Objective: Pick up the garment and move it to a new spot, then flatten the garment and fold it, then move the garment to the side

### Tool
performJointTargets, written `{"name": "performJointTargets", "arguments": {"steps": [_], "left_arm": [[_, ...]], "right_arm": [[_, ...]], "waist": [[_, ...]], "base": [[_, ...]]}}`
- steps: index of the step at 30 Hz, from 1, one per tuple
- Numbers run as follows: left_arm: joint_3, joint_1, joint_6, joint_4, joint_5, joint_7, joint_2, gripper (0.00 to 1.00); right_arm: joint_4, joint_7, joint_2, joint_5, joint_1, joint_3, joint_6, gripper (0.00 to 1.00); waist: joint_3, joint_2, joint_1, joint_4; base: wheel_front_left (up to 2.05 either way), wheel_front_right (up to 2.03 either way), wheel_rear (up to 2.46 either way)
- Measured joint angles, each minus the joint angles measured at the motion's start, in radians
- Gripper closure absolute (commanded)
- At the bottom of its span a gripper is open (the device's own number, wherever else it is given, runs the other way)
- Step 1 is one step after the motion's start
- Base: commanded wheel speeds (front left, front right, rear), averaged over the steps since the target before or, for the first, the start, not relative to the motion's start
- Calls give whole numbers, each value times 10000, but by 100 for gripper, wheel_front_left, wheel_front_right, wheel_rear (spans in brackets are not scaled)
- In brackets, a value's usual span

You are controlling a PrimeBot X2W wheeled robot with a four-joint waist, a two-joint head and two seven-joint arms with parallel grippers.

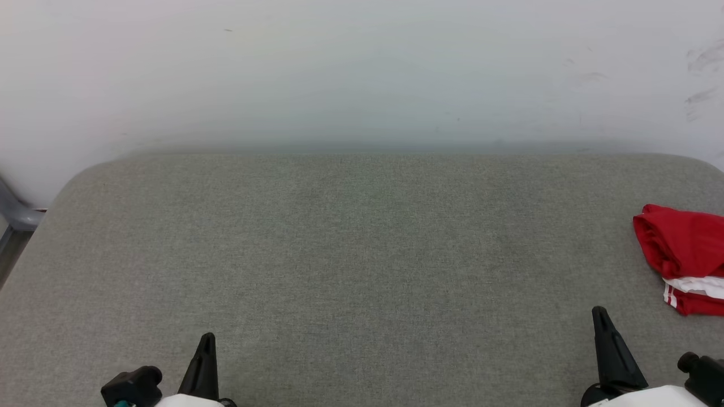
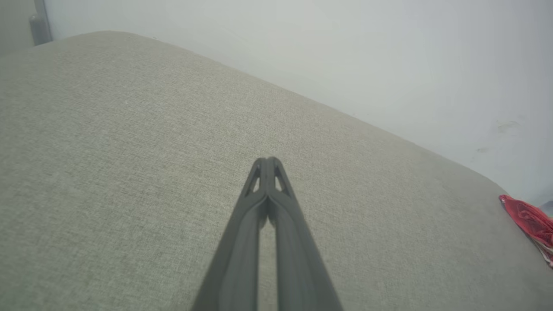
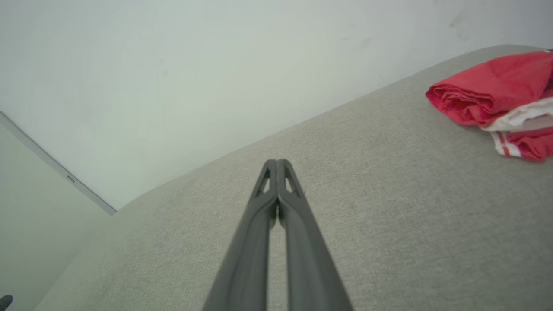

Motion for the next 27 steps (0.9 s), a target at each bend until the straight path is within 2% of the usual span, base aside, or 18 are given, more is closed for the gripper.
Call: {"name": "performJointTargets", "arguments": {"steps": [27], "left_arm": [[508,-762,-635,378,-4067,834,-161,100]], "right_arm": [[500,884,-79,4000,-788,-88,0,100]], "waist": [[128,0,0,-51]], "base": [[0,0,0]]}}
